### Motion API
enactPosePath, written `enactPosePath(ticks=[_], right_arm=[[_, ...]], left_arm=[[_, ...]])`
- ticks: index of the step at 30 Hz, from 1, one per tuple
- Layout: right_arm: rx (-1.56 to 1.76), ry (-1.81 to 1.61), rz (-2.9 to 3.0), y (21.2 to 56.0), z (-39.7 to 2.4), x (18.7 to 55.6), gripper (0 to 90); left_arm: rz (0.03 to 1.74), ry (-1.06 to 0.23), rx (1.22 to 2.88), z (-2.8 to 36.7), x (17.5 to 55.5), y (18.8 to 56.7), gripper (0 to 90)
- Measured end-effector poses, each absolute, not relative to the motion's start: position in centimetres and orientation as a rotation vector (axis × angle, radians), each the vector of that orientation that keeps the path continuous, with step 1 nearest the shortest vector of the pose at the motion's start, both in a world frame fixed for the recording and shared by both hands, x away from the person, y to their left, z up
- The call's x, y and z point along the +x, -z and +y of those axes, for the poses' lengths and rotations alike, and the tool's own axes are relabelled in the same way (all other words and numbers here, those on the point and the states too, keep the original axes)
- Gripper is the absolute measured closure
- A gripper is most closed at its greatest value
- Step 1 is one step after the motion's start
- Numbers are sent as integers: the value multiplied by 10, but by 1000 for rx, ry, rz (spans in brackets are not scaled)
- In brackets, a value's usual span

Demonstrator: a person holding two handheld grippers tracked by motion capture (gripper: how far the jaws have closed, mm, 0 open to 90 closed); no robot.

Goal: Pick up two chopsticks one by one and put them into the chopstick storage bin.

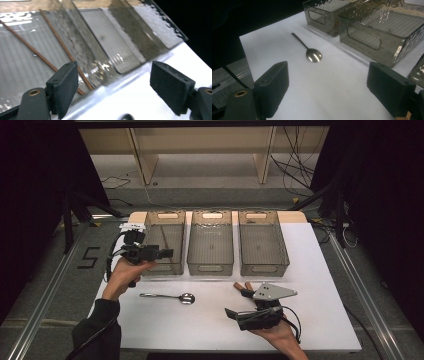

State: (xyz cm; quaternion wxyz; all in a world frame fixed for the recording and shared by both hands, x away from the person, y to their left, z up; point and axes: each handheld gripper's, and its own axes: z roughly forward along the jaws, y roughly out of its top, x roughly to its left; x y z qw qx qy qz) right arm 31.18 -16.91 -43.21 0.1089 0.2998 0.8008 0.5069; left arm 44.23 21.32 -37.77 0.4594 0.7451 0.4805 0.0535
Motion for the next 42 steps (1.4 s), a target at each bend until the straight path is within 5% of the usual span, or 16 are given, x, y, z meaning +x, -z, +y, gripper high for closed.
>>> enactPosePath(ticks=[15, 42], right_arm=[[879, -1493, 2366, 435, -167, 312, 189], [867, -1490, 2379, 437, -165, 310, 191]], left_arm=[[1026, -195, 2019, 207, 405, 402, 233], [965, -160, 2319, 197, 403, 444, 246]])
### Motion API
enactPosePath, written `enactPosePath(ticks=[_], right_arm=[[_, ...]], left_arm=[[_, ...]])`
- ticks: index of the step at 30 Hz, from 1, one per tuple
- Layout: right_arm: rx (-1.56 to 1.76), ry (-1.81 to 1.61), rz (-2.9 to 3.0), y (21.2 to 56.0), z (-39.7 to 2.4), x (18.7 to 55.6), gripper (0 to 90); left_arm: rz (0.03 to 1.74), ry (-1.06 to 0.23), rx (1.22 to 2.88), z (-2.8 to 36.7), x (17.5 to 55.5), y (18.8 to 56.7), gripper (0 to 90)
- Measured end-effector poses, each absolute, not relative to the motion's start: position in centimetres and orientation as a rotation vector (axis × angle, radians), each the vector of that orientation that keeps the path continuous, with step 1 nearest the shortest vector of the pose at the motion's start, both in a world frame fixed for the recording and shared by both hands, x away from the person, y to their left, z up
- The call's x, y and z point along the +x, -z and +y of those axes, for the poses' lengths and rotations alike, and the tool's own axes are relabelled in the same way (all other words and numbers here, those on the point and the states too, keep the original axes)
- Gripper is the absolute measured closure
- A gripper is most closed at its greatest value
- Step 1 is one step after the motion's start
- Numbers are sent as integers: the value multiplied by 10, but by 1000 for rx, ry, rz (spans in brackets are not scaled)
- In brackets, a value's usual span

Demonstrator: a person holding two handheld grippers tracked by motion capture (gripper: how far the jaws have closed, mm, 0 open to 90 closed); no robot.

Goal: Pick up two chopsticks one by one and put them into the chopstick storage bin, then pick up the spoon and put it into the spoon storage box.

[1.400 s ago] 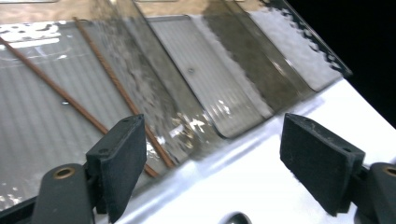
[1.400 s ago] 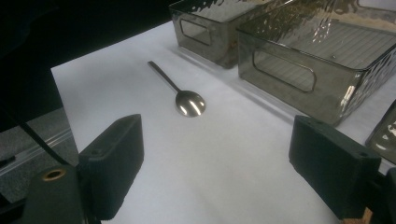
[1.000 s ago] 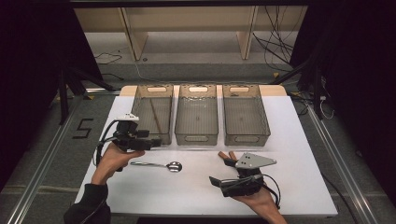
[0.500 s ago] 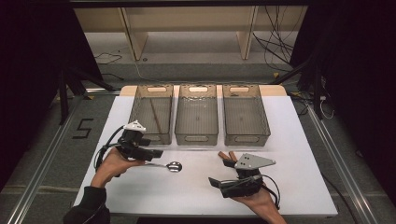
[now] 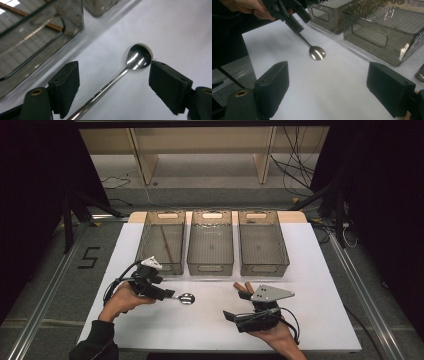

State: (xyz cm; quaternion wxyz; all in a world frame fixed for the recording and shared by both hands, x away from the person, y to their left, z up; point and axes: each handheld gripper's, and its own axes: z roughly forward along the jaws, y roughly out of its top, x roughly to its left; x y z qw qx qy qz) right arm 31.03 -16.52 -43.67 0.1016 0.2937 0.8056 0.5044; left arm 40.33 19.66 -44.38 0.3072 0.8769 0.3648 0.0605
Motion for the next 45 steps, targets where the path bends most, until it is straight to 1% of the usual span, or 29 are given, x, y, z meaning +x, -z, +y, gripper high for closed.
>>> enactPosePath(ticks=[3, 17, 27, 33, 35, 45], right_arm=[[868, -1490, 2380, 437, -165, 310, 191], [862, -1494, 2378, 437, -166, 310, 191], [868, -1500, 2381, 438, -167, 311, 191], [864, -1499, 2384, 438, -166, 311, 191], [866, -1497, 2385, 438, -166, 311, 191], [871, -1495, 2387, 439, -167, 312, 192]], left_arm=[[954, -157, 2366, 196, 404, 448, 251], [948, -167, 2451, 192, 404, 456, 258], [924, -210, 2550, 188, 403, 458, 267], [887, -234, 2602, 189, 405, 460, 291], [880, -244, 2612, 189, 406, 462, 311], [842, -229, 2644, 191, 409, 465, 358]])
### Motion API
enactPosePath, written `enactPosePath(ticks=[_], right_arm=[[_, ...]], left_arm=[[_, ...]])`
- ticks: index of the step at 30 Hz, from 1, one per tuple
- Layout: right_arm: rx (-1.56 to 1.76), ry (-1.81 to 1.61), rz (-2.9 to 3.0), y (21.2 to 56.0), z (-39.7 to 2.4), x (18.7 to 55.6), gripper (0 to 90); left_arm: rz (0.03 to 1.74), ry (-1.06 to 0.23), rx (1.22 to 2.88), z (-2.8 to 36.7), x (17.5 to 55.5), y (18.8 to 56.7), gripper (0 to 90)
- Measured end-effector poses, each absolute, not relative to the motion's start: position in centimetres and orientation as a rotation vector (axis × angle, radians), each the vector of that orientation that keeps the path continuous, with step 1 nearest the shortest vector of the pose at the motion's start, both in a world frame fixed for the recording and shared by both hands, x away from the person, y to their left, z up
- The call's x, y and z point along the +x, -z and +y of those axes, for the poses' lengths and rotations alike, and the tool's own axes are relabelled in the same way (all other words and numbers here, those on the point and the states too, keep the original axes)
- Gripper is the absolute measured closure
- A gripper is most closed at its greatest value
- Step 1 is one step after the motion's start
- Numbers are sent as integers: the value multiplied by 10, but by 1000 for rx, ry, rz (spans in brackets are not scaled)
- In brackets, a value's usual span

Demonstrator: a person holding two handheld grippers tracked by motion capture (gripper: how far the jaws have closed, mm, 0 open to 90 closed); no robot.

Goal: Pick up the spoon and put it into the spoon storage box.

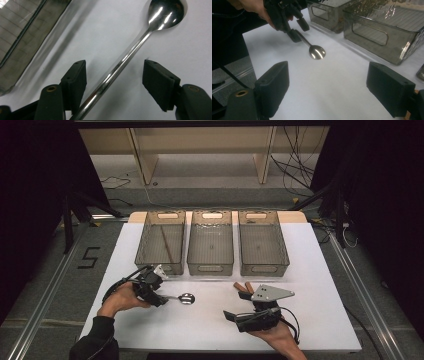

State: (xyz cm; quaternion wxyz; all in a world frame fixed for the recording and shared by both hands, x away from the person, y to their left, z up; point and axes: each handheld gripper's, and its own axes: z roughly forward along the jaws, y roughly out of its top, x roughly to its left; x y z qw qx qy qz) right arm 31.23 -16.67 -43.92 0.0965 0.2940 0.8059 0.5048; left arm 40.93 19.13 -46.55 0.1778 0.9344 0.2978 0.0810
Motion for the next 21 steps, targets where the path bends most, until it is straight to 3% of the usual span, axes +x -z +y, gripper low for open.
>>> enactPosePath(ticks=[11, 21], right_arm=[[872, -1494, 2386, 439, -167, 313, 194], [871, -1483, 2382, 439, -167, 312, 199]], left_arm=[[822, -209, 2663, 193, 411, 470, 427], [805, -181, 2672, 190, 408, 469, 558]])
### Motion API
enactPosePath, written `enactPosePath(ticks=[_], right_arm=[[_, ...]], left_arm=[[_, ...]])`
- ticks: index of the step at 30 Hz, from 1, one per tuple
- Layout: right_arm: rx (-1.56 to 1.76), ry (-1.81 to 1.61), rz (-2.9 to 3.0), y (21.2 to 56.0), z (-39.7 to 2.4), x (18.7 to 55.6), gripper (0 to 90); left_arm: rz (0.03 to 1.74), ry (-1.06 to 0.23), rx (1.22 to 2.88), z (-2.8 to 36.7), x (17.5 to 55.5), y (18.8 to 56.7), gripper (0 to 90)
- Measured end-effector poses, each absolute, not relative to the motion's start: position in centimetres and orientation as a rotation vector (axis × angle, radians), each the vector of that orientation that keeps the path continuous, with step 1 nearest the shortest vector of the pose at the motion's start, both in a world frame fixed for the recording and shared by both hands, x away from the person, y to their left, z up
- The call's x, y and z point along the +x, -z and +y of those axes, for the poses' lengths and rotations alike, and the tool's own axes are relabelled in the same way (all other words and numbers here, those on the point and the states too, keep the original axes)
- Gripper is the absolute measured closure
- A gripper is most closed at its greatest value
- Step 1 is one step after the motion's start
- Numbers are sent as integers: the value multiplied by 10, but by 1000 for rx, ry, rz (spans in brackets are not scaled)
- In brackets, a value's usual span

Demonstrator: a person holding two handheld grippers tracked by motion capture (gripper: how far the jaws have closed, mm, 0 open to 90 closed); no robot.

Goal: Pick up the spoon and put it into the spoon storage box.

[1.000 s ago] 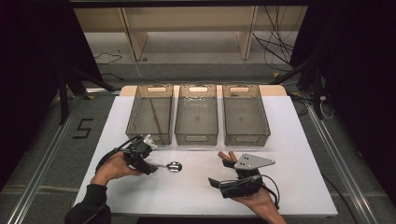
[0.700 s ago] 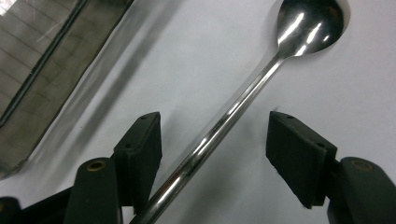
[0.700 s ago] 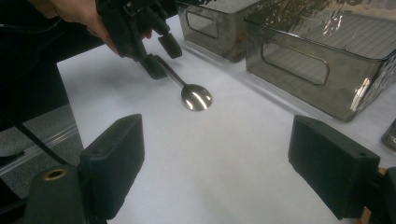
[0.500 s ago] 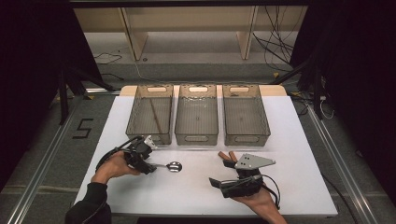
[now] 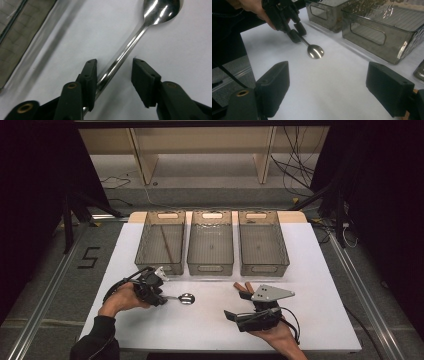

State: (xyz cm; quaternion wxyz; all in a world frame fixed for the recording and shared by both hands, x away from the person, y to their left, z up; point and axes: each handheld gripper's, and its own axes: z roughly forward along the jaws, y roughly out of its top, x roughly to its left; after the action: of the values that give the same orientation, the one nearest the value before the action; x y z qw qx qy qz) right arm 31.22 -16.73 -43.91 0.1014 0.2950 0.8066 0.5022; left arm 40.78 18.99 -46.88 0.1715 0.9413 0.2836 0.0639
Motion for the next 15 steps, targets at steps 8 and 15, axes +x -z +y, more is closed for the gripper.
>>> enactPosePath(ticks=[8, 15], right_arm=[[872, -1479, 2384, 439, -167, 311, 199], [875, -1473, 2381, 440, -168, 312, 200]], left_arm=[[768, -167, 2683, 189, 405, 468, 670], [678, -169, 2707, 187, 401, 468, 736]])
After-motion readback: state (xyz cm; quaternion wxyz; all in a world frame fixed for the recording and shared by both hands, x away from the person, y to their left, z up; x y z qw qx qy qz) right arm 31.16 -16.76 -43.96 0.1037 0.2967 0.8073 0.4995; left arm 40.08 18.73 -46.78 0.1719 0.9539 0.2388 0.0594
